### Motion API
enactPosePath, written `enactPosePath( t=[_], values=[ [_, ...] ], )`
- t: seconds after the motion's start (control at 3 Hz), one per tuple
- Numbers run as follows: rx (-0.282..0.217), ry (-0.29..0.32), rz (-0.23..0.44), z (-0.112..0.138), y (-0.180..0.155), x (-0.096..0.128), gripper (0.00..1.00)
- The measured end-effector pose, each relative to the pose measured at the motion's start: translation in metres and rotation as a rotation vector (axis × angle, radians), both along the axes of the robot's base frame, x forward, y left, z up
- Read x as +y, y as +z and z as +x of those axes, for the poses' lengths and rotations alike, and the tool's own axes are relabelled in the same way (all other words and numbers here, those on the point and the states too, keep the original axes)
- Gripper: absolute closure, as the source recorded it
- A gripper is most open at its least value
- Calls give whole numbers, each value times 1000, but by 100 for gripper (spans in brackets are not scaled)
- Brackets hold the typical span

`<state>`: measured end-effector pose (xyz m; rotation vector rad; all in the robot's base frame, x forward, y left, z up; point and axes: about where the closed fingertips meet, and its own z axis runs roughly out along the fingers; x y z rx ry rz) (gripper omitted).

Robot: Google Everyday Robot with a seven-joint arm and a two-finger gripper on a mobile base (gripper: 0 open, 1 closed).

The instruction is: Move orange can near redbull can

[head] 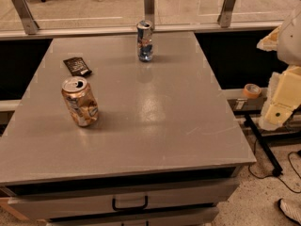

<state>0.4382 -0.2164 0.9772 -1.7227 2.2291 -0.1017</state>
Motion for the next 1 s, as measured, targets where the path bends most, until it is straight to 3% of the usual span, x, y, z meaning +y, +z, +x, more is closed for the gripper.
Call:
enactPosePath(
  t=[0.33,0.67,1.0],
  values=[
    [0,0,0,0,0,0,0],
    [-12,32,97,4,-1,8,0],
    [-50,113,289,21,-22,17,0]
  ],
)
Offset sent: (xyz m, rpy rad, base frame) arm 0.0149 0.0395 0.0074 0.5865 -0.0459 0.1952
